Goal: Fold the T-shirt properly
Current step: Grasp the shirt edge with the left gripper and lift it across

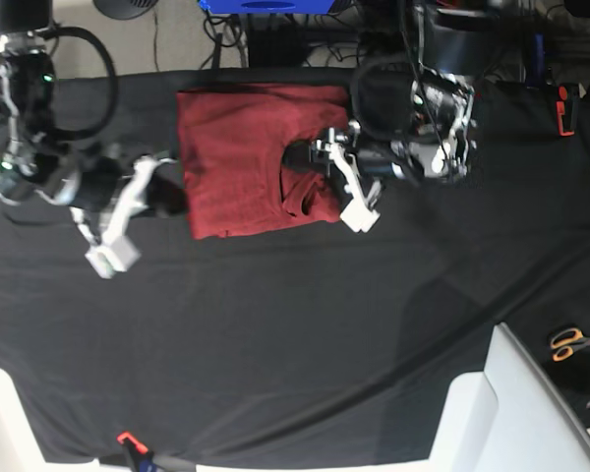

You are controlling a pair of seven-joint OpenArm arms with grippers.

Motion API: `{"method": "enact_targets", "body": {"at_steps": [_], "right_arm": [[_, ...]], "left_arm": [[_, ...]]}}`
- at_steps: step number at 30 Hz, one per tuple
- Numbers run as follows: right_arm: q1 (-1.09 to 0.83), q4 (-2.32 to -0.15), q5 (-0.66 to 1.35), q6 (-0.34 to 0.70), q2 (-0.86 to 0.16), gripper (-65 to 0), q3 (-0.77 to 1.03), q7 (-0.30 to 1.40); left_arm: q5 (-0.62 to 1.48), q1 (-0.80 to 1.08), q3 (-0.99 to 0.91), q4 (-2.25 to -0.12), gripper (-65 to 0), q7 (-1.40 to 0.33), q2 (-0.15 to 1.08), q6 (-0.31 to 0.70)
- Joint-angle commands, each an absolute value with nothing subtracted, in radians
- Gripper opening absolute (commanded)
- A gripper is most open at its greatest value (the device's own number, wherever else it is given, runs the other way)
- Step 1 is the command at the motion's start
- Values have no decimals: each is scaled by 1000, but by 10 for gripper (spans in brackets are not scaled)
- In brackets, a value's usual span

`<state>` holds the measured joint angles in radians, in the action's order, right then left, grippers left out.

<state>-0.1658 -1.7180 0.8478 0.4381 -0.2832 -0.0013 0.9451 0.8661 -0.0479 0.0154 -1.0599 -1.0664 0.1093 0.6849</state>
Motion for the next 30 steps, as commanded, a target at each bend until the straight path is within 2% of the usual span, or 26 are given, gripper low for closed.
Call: {"method": "enact_targets", "body": {"at_steps": [1, 9, 16, 19, 24, 30], "right_arm": [[-160, -1718, 865, 446, -294, -648, 24, 931], [-163, -1633, 865, 450, -294, -648, 58, 928], [-154, -1633, 865, 450, -294, -648, 59, 929], [-154, -1633, 863, 450, -294, -648, 61, 929], [-156, -1632, 863, 450, -294, -648, 62, 929], [-154, -1632, 863, 450, -314, -648, 62, 928]], "left_arm": [[883, -91, 65, -1078, -650, -1082, 128, 698], [881, -323, 498, -1067, -650, -1124, 260, 698], [877, -536, 908, -1067, -650, -1122, 286, 698], [785, -601, 1076, -1067, -650, -1121, 275, 698], [533, -613, 1210, -1072, -650, -1122, 239, 698], [283, -605, 1205, -1076, -650, -1122, 214, 698]]}}
